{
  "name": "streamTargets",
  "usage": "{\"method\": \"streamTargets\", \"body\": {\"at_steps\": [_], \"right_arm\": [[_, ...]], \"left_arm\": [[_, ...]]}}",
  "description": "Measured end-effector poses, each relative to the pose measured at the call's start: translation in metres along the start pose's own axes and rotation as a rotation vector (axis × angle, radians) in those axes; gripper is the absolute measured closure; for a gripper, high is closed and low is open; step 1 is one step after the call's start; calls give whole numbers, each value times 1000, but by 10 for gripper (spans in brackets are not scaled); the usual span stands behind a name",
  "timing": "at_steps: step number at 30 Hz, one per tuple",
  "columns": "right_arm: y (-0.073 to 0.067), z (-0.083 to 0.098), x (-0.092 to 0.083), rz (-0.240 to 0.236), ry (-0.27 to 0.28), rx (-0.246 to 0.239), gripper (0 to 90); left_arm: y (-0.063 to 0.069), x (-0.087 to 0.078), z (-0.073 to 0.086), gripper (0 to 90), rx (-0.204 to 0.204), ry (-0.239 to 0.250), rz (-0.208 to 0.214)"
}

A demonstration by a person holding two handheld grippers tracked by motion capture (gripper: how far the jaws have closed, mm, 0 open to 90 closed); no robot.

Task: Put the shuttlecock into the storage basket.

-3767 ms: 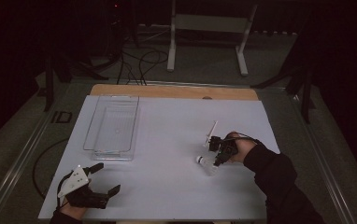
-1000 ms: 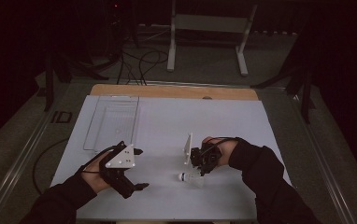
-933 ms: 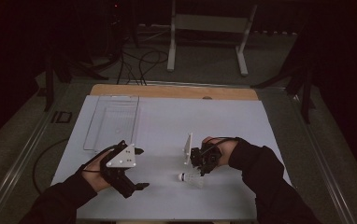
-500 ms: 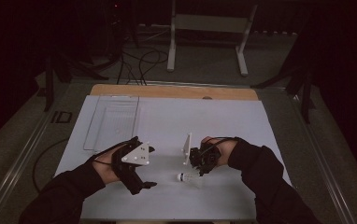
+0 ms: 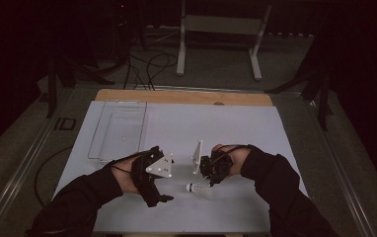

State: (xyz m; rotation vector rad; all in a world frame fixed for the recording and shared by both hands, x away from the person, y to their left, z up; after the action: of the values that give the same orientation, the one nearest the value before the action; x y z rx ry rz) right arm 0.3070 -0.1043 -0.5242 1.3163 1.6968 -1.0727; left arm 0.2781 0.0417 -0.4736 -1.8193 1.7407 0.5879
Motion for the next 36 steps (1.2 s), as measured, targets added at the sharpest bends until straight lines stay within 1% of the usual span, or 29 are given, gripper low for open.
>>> {"method": "streamTargets", "body": {"at_steps": [5,8,11,12,14,17,18,20,22,25,26,29,31,36], "right_arm": [[0,-1,0,2,9,3,900],[-1,-2,-2,-3,21,3,900],[-1,-2,-2,-1,27,8,900],[-1,-3,-2,-3,33,5,900],[-1,-3,-2,-2,47,3,900],[0,-3,-2,2,51,7,900],[0,-4,-3,0,63,8,900],[0,-4,-4,2,67,2,900],[0,-3,-4,3,67,6,900],[0,-3,-4,2,68,8,900],[0,-3,-4,2,70,10,900],[0,-4,-5,4,75,16,900],[-1,-4,-5,0,78,22,900],[-1,-4,-6,0,80,23,900]], "left_arm": [[-2,6,-4,13,10,10,-6],[-4,8,-4,18,17,19,2],[-3,11,-4,29,14,21,2],[-4,12,-4,29,22,19,6],[-2,16,-3,43,22,18,17],[-2,19,-3,67,31,22,23],[-1,22,-2,89,34,29,33],[-1,25,-1,109,32,25,36],[-1,27,0,152,38,27,40],[-1,30,1,180,43,32,43],[-1,33,1,196,46,31,52],[-1,36,3,218,46,25,52],[-1,39,4,224,55,17,54],[-1,45,6,312,71,15,50]]}}
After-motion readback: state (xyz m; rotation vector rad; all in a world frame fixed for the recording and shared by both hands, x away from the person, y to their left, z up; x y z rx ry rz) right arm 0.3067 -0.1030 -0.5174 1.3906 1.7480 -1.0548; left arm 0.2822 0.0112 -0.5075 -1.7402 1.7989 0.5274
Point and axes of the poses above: each handheld gripper's, and its own axes: x roughly forward along the jaws, z roughly out of its underside, y roughly to its right, the point moved 8 cm from there along x, roughly forward along the jaws, and after that the axes turned 12 degrees about y, right-handed, at the moved point
